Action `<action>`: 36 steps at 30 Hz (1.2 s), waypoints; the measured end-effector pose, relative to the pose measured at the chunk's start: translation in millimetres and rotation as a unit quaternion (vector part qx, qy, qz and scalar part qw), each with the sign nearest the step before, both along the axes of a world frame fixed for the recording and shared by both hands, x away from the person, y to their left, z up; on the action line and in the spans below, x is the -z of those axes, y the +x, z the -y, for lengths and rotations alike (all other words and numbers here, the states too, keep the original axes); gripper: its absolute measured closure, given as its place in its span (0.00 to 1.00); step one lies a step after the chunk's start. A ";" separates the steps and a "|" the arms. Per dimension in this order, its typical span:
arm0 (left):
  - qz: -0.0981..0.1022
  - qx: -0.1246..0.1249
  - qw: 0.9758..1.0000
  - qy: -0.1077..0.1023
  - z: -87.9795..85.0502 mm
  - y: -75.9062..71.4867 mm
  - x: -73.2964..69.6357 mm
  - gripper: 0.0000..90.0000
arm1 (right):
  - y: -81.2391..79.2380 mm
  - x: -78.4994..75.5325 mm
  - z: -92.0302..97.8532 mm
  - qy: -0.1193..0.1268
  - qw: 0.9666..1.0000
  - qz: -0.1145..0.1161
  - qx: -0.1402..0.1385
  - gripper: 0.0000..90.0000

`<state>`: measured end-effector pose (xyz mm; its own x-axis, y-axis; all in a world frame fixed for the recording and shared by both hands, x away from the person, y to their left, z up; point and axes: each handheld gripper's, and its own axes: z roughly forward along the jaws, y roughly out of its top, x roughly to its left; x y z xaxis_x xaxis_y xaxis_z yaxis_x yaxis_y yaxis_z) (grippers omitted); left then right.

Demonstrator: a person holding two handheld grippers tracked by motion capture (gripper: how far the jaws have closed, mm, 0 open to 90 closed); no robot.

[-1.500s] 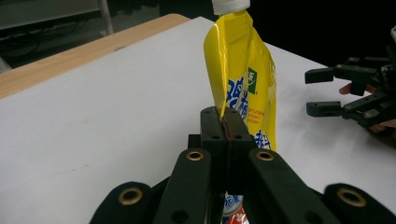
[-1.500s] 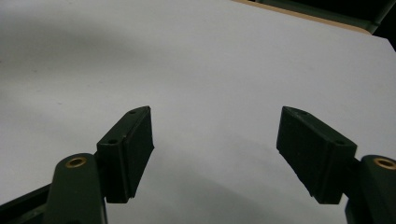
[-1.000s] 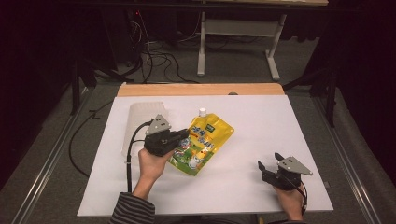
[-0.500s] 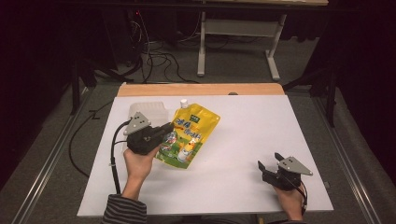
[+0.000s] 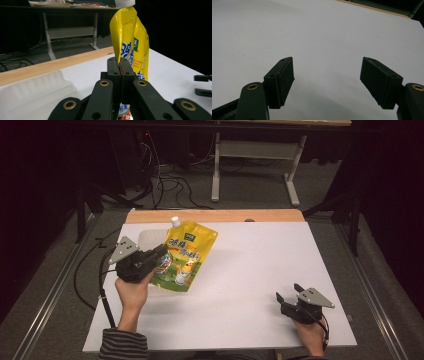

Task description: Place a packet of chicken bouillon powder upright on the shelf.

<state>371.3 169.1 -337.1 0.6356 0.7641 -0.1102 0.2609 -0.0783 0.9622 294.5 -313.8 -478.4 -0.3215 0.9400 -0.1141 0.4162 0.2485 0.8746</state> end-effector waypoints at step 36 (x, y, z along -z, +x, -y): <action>-0.009 -0.102 0.994 0.035 -35.1 22.7 24.6 0.99 | 0.1 -0.2 -0.1 -0.003 1.000 -0.003 -0.001 0.31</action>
